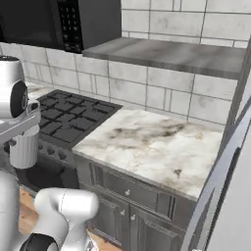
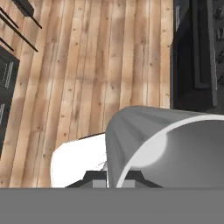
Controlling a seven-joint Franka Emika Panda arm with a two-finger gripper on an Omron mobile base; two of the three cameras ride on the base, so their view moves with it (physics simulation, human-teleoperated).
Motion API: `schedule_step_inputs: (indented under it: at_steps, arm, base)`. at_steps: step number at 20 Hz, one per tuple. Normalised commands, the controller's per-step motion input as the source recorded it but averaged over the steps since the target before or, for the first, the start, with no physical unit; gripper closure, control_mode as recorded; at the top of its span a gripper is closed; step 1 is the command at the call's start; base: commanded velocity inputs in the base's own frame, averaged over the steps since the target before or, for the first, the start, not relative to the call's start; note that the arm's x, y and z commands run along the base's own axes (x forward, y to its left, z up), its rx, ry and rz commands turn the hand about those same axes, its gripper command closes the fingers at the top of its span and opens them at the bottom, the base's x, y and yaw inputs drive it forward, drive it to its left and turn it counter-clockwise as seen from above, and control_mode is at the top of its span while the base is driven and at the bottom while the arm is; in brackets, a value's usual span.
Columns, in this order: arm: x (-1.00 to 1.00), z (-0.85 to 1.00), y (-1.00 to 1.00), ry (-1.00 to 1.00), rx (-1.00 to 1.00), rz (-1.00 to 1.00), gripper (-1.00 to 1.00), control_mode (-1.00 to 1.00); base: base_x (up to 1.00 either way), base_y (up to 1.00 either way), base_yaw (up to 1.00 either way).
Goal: There is a bowl on the dining counter. Grab a lemon wedge from the fridge and place it in the bowl. Then get the liquor bottle and glass cup from the cabinet and place them next to the bowl.
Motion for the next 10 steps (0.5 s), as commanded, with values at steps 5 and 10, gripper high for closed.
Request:
schedule_step_inputs:
  at_steps: [5, 10]
  arm:
    - [0.00, 0.00, 0.00, 0.00, 0.00, 0.00, 1.00, 1.00]
    - [0.00, 0.00, 0.00, 0.00, 0.00, 0.00, 1.00, 1.00]
  base:
    - [-0.29, 0.42, 0.98]
    - [-0.10, 0.31, 1.00]
